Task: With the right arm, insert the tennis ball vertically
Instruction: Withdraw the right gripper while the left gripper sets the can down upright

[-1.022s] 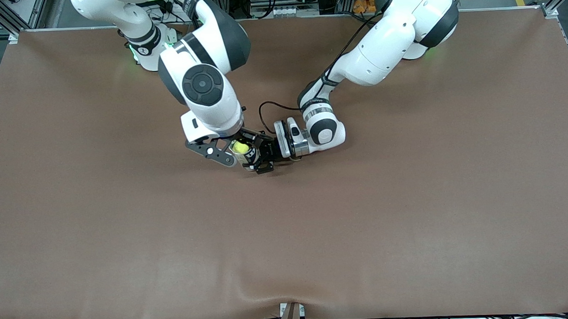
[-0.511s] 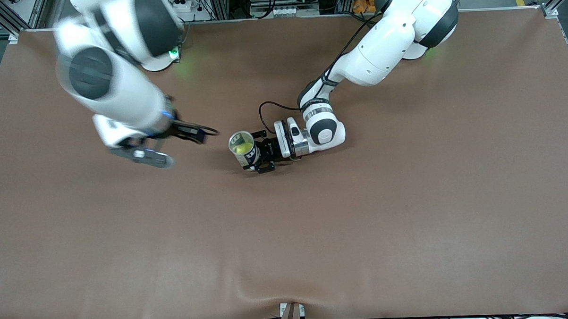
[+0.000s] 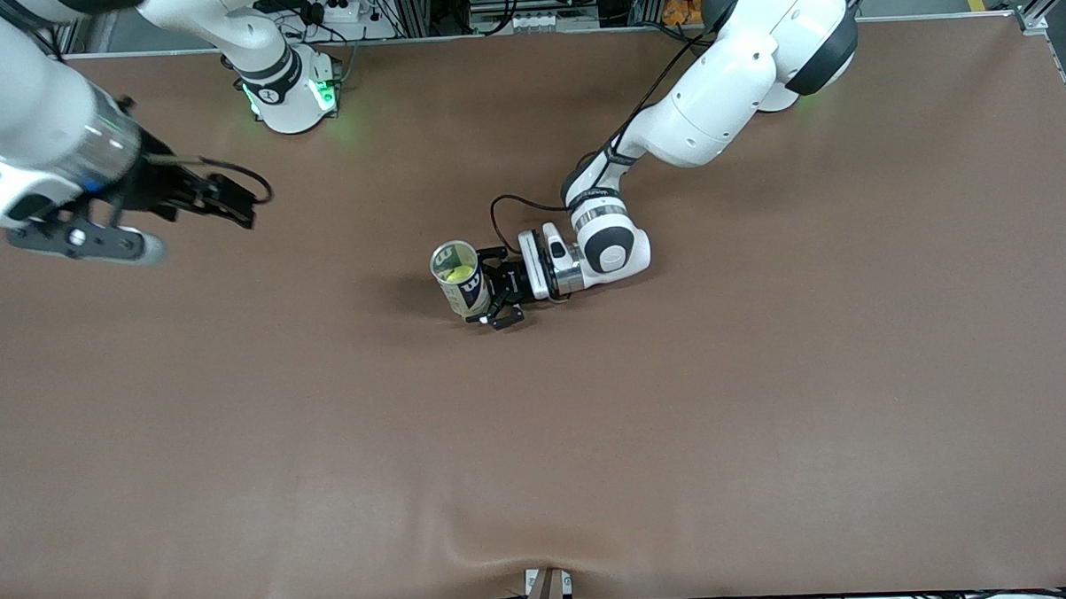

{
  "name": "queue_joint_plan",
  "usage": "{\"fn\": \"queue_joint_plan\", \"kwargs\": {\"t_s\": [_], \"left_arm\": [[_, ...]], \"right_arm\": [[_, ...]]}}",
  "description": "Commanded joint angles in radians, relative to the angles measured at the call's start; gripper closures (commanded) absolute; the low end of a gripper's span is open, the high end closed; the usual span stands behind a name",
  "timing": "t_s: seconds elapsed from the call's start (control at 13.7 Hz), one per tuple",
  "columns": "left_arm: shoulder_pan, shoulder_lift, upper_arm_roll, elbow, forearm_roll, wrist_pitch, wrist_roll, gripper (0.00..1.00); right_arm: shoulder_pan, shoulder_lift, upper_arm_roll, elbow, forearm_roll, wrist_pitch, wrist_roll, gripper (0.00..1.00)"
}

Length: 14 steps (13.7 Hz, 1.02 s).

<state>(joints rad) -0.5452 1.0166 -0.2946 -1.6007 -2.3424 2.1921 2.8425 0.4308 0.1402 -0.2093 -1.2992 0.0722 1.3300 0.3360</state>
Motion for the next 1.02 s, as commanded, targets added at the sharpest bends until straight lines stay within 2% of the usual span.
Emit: {"fn": "queue_joint_plan", "kwargs": {"t_s": [0.0,0.22,0.36,0.58,0.73,0.95], "left_arm": [[0.036,-0.044,-0.035,-0.085,-0.083,-0.008,0.328,0.0],[0.063,-0.113,-0.04,-0.177,-0.078,-0.008,0.327,0.0],[0.094,-0.147,-0.041,-0.237,-0.066,-0.009,0.322,0.0],[0.129,-0.206,-0.054,-0.327,-0.048,-0.009,0.317,0.0],[0.165,-0.262,-0.072,-0.404,-0.038,-0.006,0.31,0.0],[0.227,-0.352,-0.071,-0.478,0.111,-0.005,0.197,0.0]], "right_arm": [[-0.052,-0.112,0.01,-0.116,-0.019,0.015,-0.107,0.0],[-0.099,-0.255,0.01,-0.27,-0.058,0.027,-0.219,0.0],[-0.128,-0.316,0.01,-0.336,-0.094,0.041,-0.262,0.0],[-0.223,-0.317,0.01,-0.341,-0.126,0.049,-0.327,0.0],[-0.242,-0.314,0.01,-0.333,-0.124,0.049,-0.327,0.0],[-0.248,-0.307,0.008,-0.322,-0.126,0.087,-0.334,0.0]]}}
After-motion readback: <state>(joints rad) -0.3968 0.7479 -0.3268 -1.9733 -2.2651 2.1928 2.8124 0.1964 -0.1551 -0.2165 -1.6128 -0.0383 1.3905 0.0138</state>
